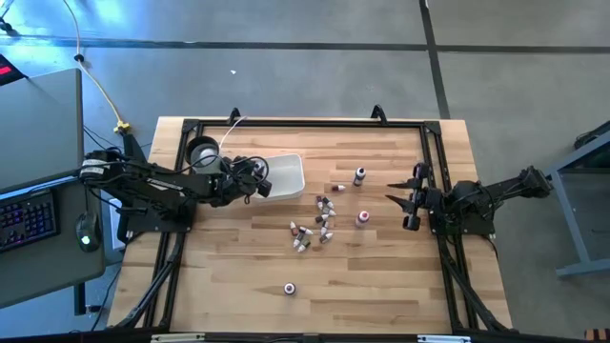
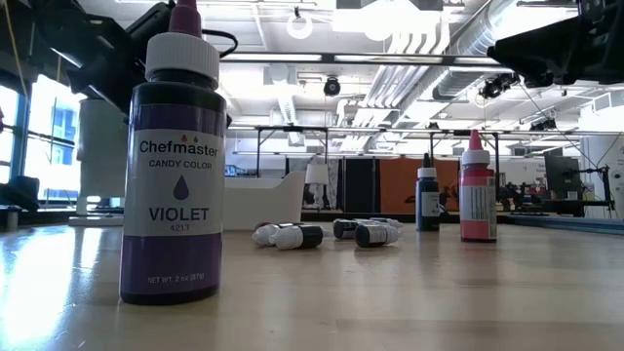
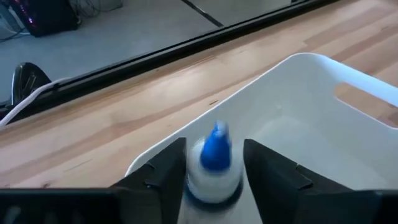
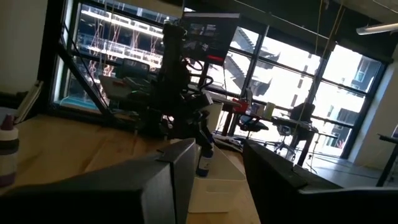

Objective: Pick & Place food coloring
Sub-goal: Put the large blue food coloring bottle into the white bin, then put the large black food coloring bottle into the white bin

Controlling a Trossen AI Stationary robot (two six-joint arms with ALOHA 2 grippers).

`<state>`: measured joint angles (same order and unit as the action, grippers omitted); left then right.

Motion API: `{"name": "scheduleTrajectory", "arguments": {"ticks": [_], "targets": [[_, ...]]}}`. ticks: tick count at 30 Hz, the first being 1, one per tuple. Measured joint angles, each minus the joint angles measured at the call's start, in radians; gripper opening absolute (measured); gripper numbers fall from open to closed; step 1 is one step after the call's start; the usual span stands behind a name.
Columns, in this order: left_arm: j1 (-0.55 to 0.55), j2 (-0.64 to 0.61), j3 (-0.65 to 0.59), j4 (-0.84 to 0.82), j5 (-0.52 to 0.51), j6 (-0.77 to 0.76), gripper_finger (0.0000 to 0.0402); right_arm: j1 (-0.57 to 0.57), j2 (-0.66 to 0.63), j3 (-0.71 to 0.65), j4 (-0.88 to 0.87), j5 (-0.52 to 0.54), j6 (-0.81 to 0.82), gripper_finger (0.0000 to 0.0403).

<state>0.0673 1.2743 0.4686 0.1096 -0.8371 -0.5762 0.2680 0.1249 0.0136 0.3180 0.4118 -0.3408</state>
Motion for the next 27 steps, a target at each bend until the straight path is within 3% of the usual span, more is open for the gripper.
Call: {"name": "scheduleTrajectory", "arguments": {"ticks": [5,12,17,24,27], "targets": [[-0.002,-0.006,0.033,-0.007,-0.005,0.018,0.0174,0.000,0.000,0.000,-0.008,0.000,0.001,0.0128],[-0.002,-0.072,0.185,-0.049,0.038,0.228,0.0175,0.000,0.000,0.000,-0.008,0.023,0.042,0.0128],[-0.002,-0.150,0.365,-0.278,0.092,0.340,0.0176,0.000,0.000,0.000,-0.019,0.000,0.180,0.0128],[-0.002,-0.256,0.595,-0.750,0.259,0.299,0.0176,0.000,0.047,-0.003,-0.052,0.026,0.301,0.0128],[-0.002,-0.303,0.626,-0.822,0.341,0.274,0.0176,0.000,0.102,-0.003,-0.036,0.058,0.356,0.0128]]}}
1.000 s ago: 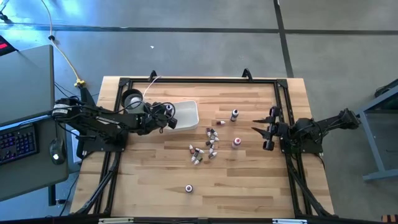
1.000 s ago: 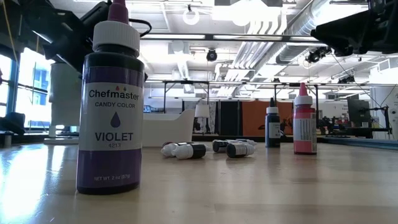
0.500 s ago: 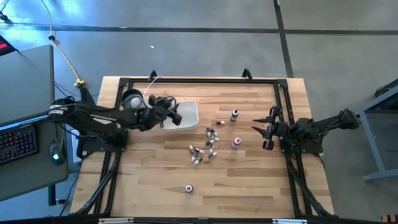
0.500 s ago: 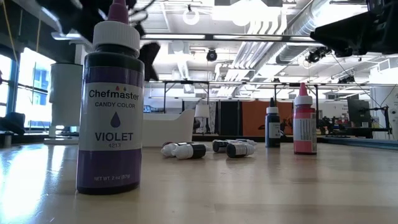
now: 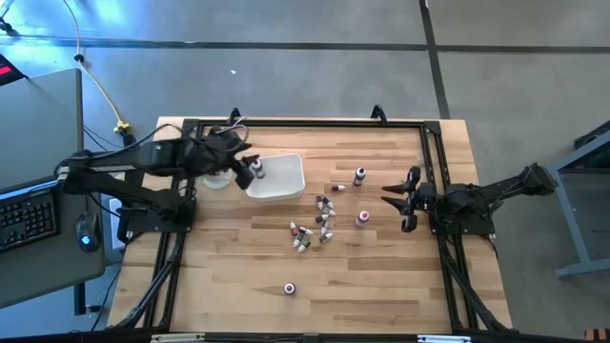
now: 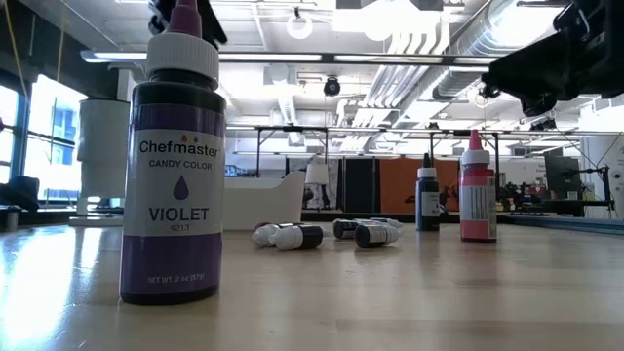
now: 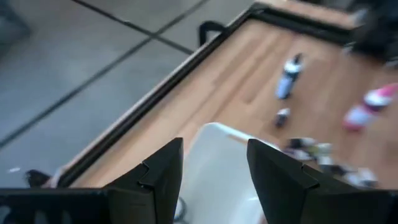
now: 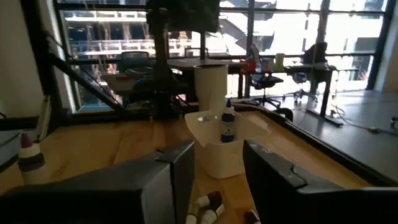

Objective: Pick & Place food coloring
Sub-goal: Put the large black food coloring bottle into the white bin

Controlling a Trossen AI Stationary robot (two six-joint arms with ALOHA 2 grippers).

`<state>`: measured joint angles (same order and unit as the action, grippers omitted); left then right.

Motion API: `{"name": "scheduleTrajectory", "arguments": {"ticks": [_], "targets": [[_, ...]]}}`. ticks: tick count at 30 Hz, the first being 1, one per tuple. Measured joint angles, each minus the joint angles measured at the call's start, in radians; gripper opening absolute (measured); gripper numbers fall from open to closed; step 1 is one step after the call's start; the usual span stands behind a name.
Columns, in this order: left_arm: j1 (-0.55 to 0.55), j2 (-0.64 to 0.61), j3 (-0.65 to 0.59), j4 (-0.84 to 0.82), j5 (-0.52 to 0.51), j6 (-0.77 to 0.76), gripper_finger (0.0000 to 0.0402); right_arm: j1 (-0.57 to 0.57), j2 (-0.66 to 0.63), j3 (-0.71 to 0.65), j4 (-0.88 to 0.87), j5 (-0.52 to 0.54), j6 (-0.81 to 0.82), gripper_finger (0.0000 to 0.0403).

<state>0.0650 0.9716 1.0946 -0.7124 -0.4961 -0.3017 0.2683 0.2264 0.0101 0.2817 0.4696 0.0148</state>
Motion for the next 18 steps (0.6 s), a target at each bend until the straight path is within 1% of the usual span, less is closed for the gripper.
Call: {"name": "scheduleTrajectory", "arguments": {"ticks": [2,5,7,8,10,12,15,18], "targets": [[0.000,-0.039,-0.013,-0.032,0.043,-0.005,0.0176,0.000,0.052,0.000,0.011,0.082,0.039,0.0128],[0.000,-0.080,-0.051,-0.020,0.088,-0.025,0.0176,-0.006,0.144,0.000,0.039,0.231,0.111,0.0128],[0.000,-0.094,-0.081,-0.025,0.096,-0.029,0.0176,-0.027,0.206,0.000,0.049,0.275,0.153,0.0128],[0.000,-0.097,-0.095,-0.023,0.094,-0.036,0.0176,-0.041,0.235,0.000,0.063,0.272,0.177,0.0128],[0.000,-0.098,-0.119,-0.020,0.086,-0.045,0.0176,-0.075,0.295,0.000,0.114,0.226,0.215,0.0128],[0.000,-0.097,-0.135,-0.019,0.070,-0.046,0.0176,-0.115,0.350,0.006,0.159,0.182,0.212,0.0128],[0.000,-0.097,-0.149,0.032,0.063,-0.046,0.0176,-0.175,0.416,0.049,0.204,0.152,0.126,0.0128],[0.000,-0.096,-0.162,0.108,0.083,-0.044,0.0176,-0.243,0.472,0.088,0.208,0.128,0.052,0.0128]]}}
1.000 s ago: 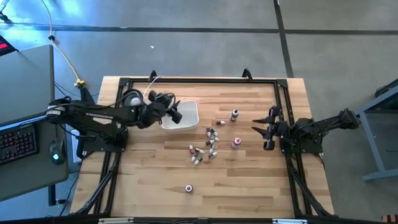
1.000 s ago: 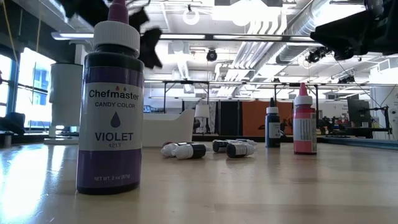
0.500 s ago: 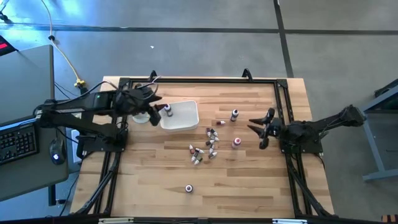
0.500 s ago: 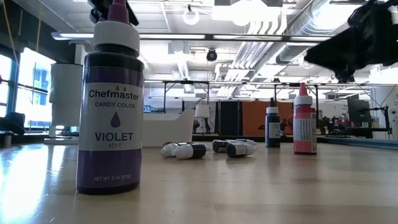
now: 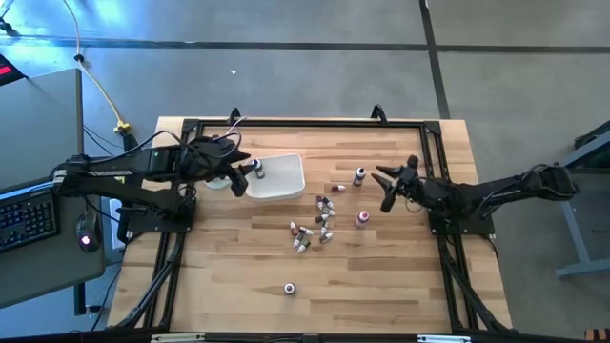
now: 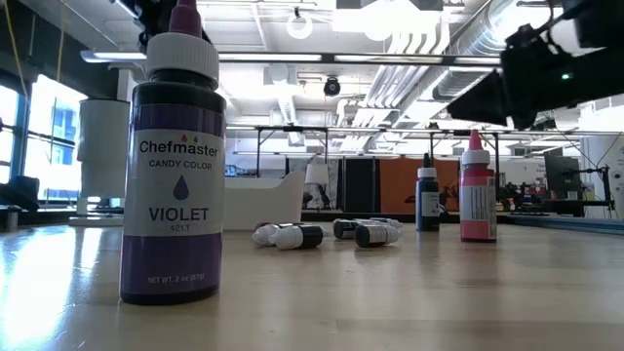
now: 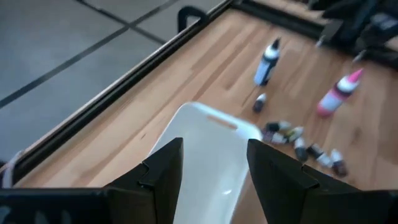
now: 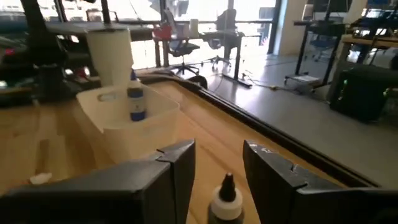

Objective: Pick & Place food coloring
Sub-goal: Put the large black food coloring bottle into the white bin

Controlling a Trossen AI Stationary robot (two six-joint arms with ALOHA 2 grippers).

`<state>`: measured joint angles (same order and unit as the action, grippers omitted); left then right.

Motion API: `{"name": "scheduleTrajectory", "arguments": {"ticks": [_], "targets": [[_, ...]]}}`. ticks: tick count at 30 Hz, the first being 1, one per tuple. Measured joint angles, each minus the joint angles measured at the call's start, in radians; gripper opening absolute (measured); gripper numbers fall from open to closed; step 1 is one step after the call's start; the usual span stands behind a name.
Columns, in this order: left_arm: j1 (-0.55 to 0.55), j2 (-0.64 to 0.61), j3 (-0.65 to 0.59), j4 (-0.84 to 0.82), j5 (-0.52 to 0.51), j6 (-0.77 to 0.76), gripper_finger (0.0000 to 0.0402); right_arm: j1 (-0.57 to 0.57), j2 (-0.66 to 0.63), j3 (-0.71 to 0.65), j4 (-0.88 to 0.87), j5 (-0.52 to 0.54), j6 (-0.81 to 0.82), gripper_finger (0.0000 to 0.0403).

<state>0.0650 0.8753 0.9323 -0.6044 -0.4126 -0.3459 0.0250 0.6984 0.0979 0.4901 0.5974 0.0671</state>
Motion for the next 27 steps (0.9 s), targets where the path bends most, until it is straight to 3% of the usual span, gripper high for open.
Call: {"name": "scheduleTrajectory", "arguments": {"ticks": [5,8,14,18,22,27], "targets": [[0.000,0.000,-0.001,0.069,0.025,0.052,0.0176,-0.128,0.109,0.010,0.000,-0.158,0.057,0.0128],[0.000,0.000,-0.001,0.091,0.027,0.061,0.0176,-0.188,0.191,0.008,0.015,-0.201,0.066,0.0128],[0.000,0.000,-0.001,0.088,0.043,0.062,0.0176,-0.283,0.325,0.008,0.221,-0.367,0.000,0.0128],[0.000,0.000,-0.001,0.088,0.056,0.064,0.0176,-0.340,0.399,0.011,0.246,-0.384,-0.019,0.0128],[0.000,0.000,-0.001,0.086,0.059,0.067,0.0176,-0.385,0.473,0.011,0.307,-0.504,-0.002,0.0128],[0.000,0.000,-0.001,0.086,0.059,0.088,0.0176,-0.417,0.551,0.015,0.359,-0.494,-0.005,0.0128]]}}
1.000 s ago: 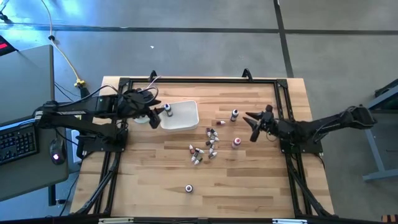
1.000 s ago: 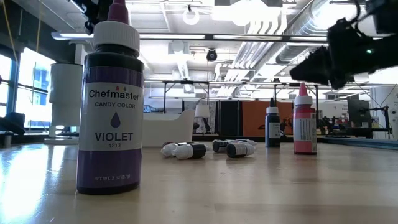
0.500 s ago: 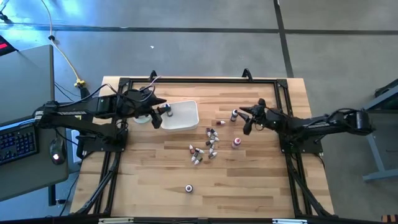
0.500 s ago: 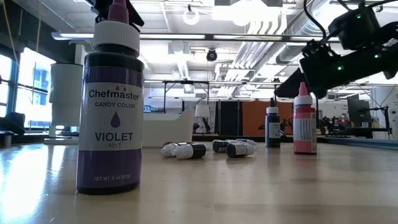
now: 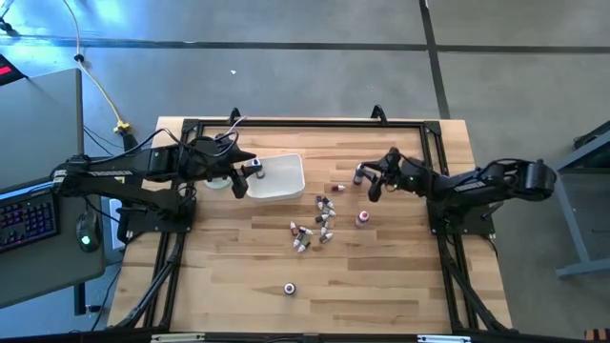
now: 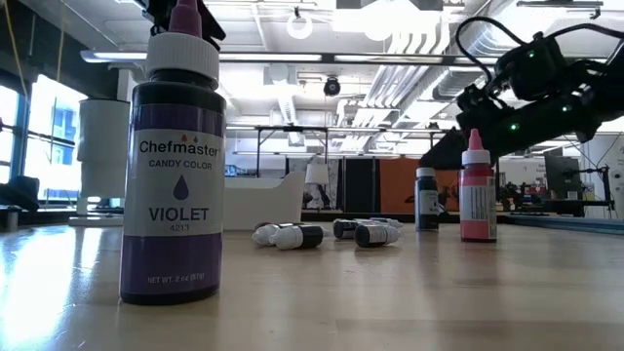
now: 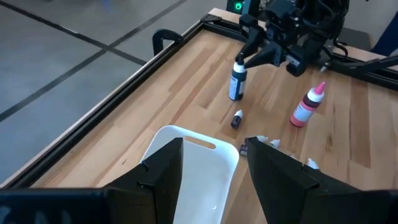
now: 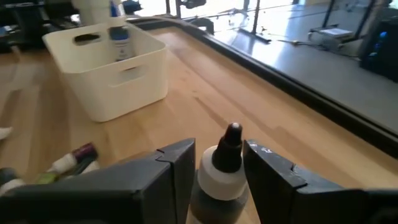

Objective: Pick & Place food coloring
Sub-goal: Put the large black food coloring bottle into the white bin

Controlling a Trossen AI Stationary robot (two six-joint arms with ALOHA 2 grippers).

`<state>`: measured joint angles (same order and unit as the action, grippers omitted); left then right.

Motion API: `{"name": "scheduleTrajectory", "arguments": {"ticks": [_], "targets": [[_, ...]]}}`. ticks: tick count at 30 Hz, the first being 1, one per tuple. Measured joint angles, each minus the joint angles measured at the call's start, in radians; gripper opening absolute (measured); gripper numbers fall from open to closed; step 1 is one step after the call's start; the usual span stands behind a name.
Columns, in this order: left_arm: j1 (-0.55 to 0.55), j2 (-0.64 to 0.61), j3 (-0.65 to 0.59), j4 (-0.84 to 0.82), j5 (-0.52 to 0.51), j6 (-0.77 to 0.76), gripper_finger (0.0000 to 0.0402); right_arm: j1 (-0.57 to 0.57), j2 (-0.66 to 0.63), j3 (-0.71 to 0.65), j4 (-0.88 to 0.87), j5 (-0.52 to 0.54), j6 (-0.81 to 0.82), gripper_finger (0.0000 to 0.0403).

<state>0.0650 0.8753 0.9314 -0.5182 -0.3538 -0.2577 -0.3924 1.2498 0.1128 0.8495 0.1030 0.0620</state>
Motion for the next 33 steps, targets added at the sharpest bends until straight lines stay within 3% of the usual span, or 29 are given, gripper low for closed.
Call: {"name": "scheduleTrajectory", "arguments": {"ticks": [4,13,26,33], "targets": [[0.000,0.000,0.000,0.000,0.000,0.002,0.0176,-0.017,0.043,0.000,0.045,-0.004,-0.005,0.0114],[0.000,0.000,0.000,-0.017,0.000,0.002,0.0176,-0.020,0.056,-0.001,0.070,-0.060,0.019,0.0031],[0.000,0.000,0.000,-0.050,-0.001,0.000,0.0176,-0.017,0.059,0.009,0.153,-0.069,0.054,0.0030],[0.000,0.000,0.000,-0.051,-0.001,0.000,0.0176,0.070,0.060,0.227,0.134,-0.160,0.030,0.0029]]}}
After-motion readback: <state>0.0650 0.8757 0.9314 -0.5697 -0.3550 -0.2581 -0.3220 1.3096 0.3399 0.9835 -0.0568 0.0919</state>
